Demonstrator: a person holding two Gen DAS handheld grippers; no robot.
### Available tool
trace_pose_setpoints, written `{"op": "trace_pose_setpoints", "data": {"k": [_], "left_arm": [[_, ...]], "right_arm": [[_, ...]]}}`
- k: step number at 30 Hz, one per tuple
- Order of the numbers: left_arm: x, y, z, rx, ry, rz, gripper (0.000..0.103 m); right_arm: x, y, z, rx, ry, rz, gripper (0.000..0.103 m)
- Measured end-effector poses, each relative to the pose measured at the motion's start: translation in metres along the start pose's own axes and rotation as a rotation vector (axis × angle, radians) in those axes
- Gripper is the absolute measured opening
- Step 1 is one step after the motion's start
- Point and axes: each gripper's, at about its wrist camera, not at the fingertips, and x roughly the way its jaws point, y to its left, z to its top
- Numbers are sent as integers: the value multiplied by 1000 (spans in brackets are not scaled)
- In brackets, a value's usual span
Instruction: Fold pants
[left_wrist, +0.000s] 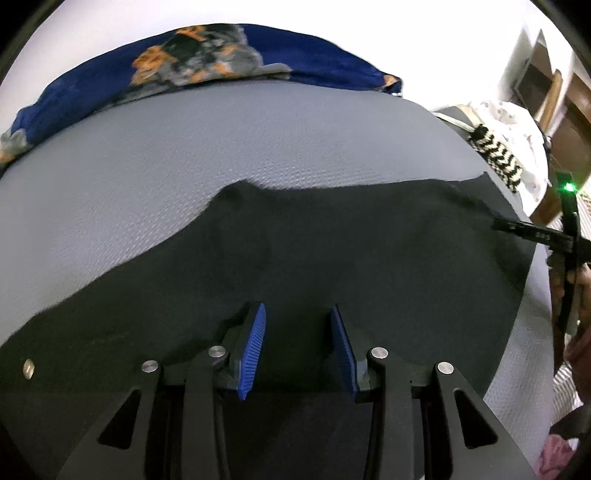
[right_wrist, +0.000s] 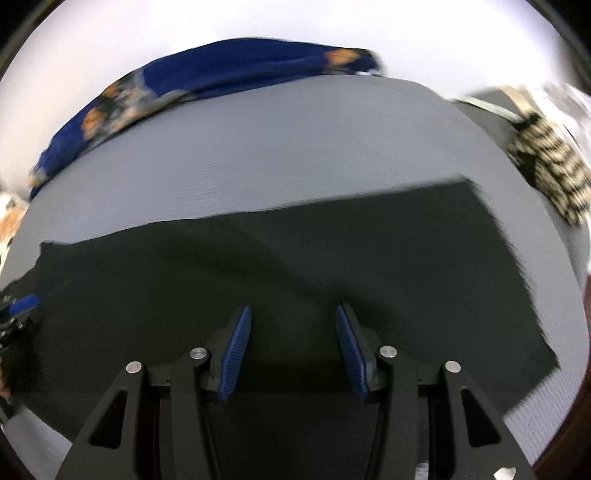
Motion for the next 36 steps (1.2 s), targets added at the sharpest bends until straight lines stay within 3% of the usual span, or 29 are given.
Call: {"op": "trace_pose_setpoints", "data": {"k": [4, 6, 11, 16, 23, 36], "left_arm": [[-9, 10, -7, -34, 6, 19, 39], [-12, 8, -5, -39, 9, 48, 39], [-22, -6, -2, -30, -10, 45, 44], [-19, -27, 5, -10, 1, 30, 46], [-7, -49, 13, 7, 26, 25, 46], [12, -65, 15, 2, 69, 18, 46]], "right_arm": [[-7, -37, -9, 45, 12, -40, 43], [-11, -50, -5, 69, 30, 7, 48], [-17, -101, 14, 196, 53, 272, 51], [-1, -174, 27, 295, 99, 335, 53], [17, -215, 29, 353, 138, 400, 53], [32, -241, 9, 359, 155, 581, 20]]}}
